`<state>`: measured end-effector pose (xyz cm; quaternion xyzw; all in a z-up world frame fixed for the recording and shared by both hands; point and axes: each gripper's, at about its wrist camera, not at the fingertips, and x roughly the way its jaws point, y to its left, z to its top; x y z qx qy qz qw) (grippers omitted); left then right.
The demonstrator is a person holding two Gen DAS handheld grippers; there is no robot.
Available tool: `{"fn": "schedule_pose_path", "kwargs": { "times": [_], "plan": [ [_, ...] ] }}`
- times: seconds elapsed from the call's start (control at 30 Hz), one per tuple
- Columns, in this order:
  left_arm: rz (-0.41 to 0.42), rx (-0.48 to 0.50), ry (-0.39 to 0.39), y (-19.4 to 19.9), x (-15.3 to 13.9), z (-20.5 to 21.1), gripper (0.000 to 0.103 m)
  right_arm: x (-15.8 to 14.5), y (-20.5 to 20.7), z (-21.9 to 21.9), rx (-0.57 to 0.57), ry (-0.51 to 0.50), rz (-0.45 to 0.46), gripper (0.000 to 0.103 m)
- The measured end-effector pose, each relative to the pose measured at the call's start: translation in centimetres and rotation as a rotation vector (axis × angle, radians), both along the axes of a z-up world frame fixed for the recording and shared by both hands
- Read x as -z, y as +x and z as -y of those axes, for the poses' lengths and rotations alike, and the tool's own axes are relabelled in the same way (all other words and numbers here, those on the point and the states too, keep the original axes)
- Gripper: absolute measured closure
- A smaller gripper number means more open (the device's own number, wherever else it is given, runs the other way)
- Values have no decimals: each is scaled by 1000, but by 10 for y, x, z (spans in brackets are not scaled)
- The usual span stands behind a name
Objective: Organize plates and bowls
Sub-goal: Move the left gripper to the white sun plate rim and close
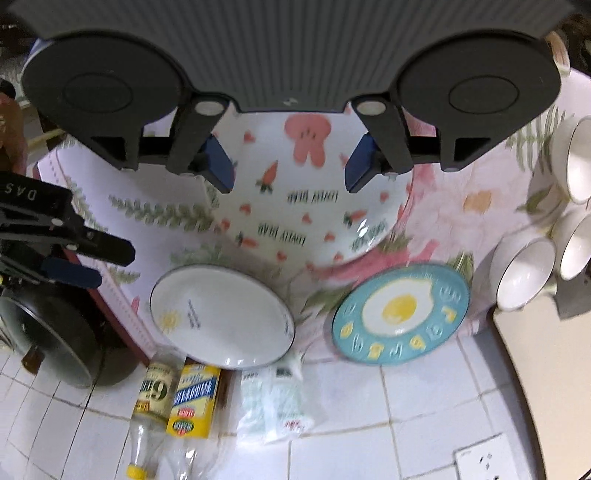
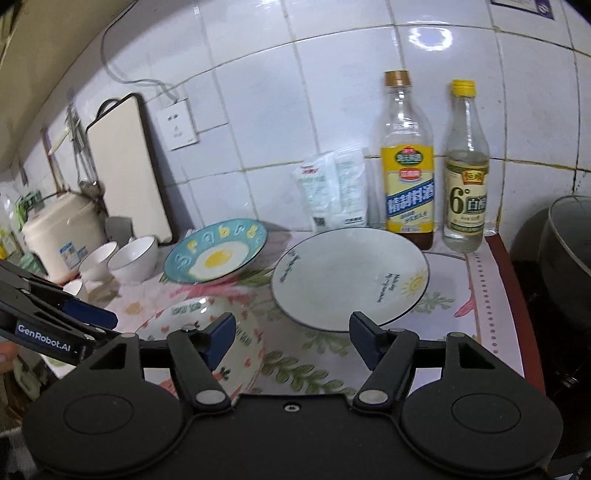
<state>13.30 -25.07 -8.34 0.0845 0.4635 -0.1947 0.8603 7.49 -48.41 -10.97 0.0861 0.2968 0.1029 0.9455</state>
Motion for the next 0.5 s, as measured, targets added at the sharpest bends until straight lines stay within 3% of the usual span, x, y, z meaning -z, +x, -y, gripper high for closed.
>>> {"fn": "schedule_pose_path", "kwargs": {
  "times": [0.23, 0.37, 0.43, 0.5],
  "plan": [
    [81, -2, -24, 32, 6, 23, 33, 18, 30, 21, 50, 58, -8, 30],
    [82, -43, -82, 56, 18, 33, 17, 29, 51, 30, 91, 83, -18, 29],
    [65, -52, -106, 66, 26, 39, 17, 36, 61, 34, 104, 95, -35, 29],
    [52, -68, -81, 77, 34, 47, 17, 44, 73, 38, 138, 100, -64, 29]
  ]
}}
